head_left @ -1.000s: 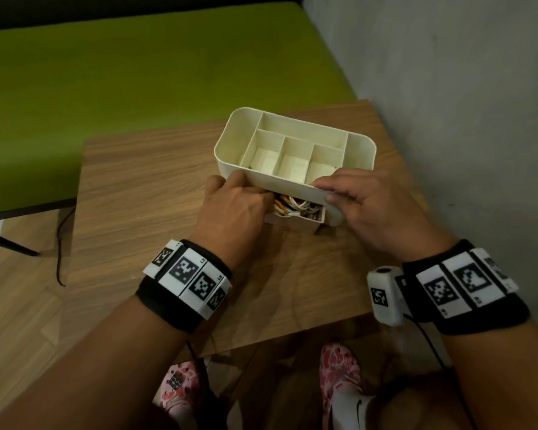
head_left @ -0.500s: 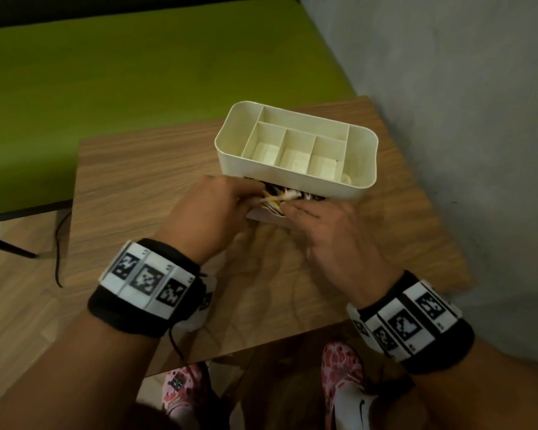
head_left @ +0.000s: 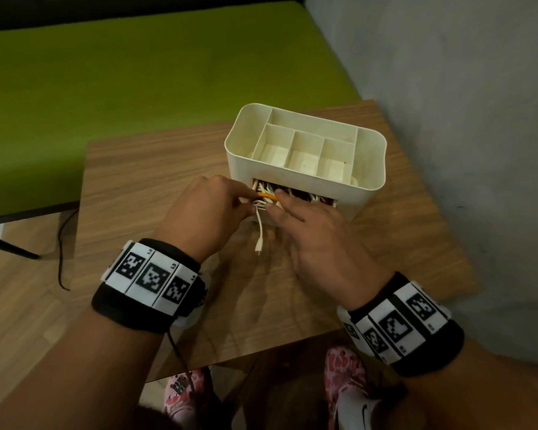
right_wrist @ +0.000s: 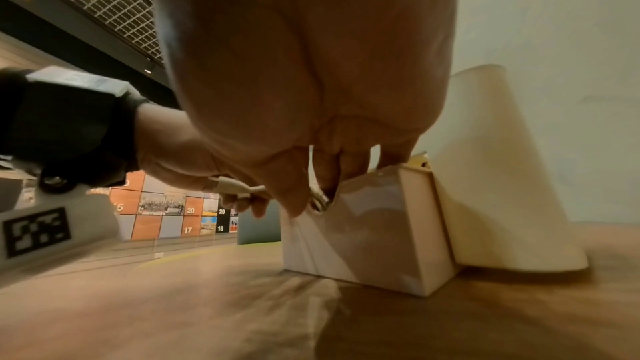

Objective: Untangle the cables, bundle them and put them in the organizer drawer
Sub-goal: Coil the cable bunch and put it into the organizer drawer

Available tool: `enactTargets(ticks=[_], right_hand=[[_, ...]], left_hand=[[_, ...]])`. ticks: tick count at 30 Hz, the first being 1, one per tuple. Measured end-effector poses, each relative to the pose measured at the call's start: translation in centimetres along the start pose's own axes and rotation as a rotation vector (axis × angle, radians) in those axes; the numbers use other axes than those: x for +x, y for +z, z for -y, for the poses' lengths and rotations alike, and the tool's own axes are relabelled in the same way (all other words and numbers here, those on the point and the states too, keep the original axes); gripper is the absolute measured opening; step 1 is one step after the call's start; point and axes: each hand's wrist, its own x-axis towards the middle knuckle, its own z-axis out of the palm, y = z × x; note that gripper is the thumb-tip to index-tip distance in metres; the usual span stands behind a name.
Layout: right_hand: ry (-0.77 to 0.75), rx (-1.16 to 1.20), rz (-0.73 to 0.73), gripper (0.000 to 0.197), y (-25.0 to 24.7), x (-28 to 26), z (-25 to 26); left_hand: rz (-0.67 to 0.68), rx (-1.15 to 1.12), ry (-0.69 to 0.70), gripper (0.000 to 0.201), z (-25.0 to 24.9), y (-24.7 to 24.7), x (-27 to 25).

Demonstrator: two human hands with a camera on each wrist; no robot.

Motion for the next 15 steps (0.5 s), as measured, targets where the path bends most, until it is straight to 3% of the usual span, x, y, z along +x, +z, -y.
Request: enactTargets(ticks=[3, 6, 9, 12, 15], right_hand=[[0.038, 0.072, 0.058, 0.057, -0.1, 0.1, -0.1], [0.060, 0.111, 0.118, 0.069, -0.6, 0.6, 0.0], [0.126, 0.163, 0.172, 0.059, -2.0, 0.6, 0.1], [0.192, 0.248, 0.183, 0.039, -2.7, 0.4, 0.0], [0.191, 0.264, 0.207, 0.035, -2.5, 0.4, -0.1]], left_hand=[[-0.016, -0.215, -0.028, 0.010, -0.4, -0.5, -0.1], [0.105, -0.515, -0.076, 0.015, -0.6, -1.7, -0.3], [0.185, -0.690, -0.076, 0.028, -0.3, -1.7, -0.4], [0.114, -0.668, -0.028, 0.028, -0.9, -0.4, -0.2], [-0.042, -0.477, 0.058, 0.018, -1.4, 1.0, 0.2]])
